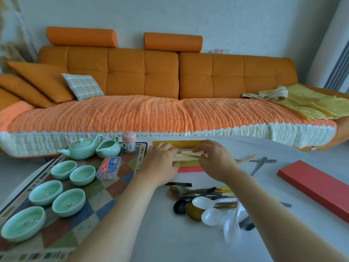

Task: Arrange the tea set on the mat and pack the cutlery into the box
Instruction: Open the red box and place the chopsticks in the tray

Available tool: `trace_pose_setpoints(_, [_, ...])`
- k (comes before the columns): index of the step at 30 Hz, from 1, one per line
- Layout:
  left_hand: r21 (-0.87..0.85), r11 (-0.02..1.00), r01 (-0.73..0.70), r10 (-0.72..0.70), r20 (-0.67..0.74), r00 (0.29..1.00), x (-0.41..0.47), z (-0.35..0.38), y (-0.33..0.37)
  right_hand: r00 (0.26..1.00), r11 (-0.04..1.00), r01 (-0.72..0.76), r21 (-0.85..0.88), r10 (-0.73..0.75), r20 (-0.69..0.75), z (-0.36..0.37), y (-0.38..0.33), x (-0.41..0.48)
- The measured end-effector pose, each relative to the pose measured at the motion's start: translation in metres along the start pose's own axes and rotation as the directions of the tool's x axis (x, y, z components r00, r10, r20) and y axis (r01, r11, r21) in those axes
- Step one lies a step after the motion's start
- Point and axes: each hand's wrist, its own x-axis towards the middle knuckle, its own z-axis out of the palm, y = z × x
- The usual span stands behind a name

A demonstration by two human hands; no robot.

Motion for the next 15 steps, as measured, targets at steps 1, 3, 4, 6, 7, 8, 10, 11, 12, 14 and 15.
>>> trace_pose_setpoints(1, [-0.036, 0.999, -0.015, 0.013, -0.042, 0.999, 0.002, 0.0, 0.007, 0.999, 1.0, -0.021, -0.007, 0.021, -0.04, -0.006, 0.004, -0.002])
trace_pose_setpoints(3, [-0.105, 0.993, -0.046, 0.035, -0.102, 0.994, 0.005, 0.0, 0.022, 0.994, 0.994, -0.087, -0.062, 0.083, -0.067, -0.018, 0.017, -0.009])
trace_pose_setpoints(4, [-0.127, 0.99, -0.065, 0.05, -0.119, 0.992, 0.005, 0.001, 0.031, 0.992, 0.988, -0.119, -0.097, 0.114, -0.053, -0.023, 0.023, -0.014])
trace_pose_setpoints(6, [-0.165, 0.981, -0.102, 0.08, -0.135, 0.988, 0.006, 0.003, 0.048, 0.984, 0.969, -0.17, -0.178, 0.175, 0.012, -0.033, 0.036, -0.026])
trace_pose_setpoints(7, [-0.192, 0.975, -0.109, 0.087, -0.121, 0.989, 0.007, 0.003, 0.057, 0.978, 0.959, -0.19, -0.211, 0.205, 0.048, -0.037, 0.04, -0.031])
trace_pose_setpoints(8, [-0.221, 0.97, -0.101, 0.083, -0.086, 0.993, 0.006, 0.005, 0.064, 0.969, 0.952, -0.204, -0.228, 0.229, 0.088, -0.039, 0.042, -0.037])
trace_pose_setpoints(10, [-0.26, 0.963, -0.075, 0.076, -0.007, 0.997, 0.007, 0.011, 0.077, 0.95, 0.942, -0.227, -0.248, 0.27, 0.158, -0.044, 0.045, -0.045])
trace_pose_setpoints(11, [-0.262, 0.963, -0.069, 0.081, 0.033, 0.996, 0.007, 0.013, 0.082, 0.936, 0.937, -0.24, -0.254, 0.292, 0.194, -0.046, 0.044, -0.049])
trace_pose_setpoints(12, [-0.258, 0.964, -0.066, 0.085, 0.062, 0.994, 0.006, 0.015, 0.085, 0.923, 0.935, -0.246, -0.257, 0.307, 0.232, -0.047, 0.044, -0.052])
trace_pose_setpoints(14, [-0.247, 0.967, -0.061, 0.09, 0.106, 0.99, 0.004, 0.018, 0.092, 0.902, 0.937, -0.243, -0.25, 0.313, 0.296, -0.047, 0.044, -0.058])
trace_pose_setpoints(15, [-0.241, 0.969, -0.056, 0.088, 0.122, 0.989, 0.004, 0.019, 0.093, 0.897, 0.942, -0.24, -0.236, 0.308, 0.318, -0.046, 0.045, -0.06])
